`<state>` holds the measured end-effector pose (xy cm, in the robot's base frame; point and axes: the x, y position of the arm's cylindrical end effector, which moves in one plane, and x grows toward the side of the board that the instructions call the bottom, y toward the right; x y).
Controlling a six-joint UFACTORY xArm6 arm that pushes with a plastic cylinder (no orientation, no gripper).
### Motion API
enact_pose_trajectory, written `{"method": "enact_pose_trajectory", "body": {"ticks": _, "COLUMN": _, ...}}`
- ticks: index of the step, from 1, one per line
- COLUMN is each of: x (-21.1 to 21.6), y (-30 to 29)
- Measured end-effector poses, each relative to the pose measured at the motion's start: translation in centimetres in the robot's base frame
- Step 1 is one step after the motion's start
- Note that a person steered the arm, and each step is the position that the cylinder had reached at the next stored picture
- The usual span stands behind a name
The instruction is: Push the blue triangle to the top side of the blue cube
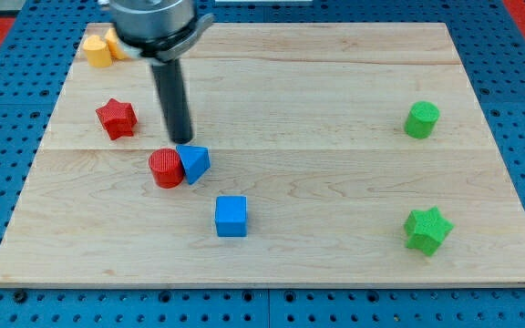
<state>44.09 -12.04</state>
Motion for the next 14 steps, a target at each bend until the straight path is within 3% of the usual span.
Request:
{"method": "enact_pose_trajectory", "body": {"ticks": 1, "x": 4.5, "y": -0.1}}
{"method": "enact_pose_trajectory", "body": {"ticks": 2, "x": 3.7, "y": -0.1}}
{"method": "enact_pose_trajectory", "body": {"ticks": 3, "x": 0.1, "y": -0.2}}
{"method": "enact_pose_trajectory", "body": {"ticks": 5, "x": 6.8, "y": 2.3}}
{"method": "enact_pose_trajectory", "body": {"ticks": 6, "x": 7.5, "y": 4.7}}
{"method": "enact_pose_trajectory", "body": {"ticks": 14, "x": 6.9, "y": 4.4}}
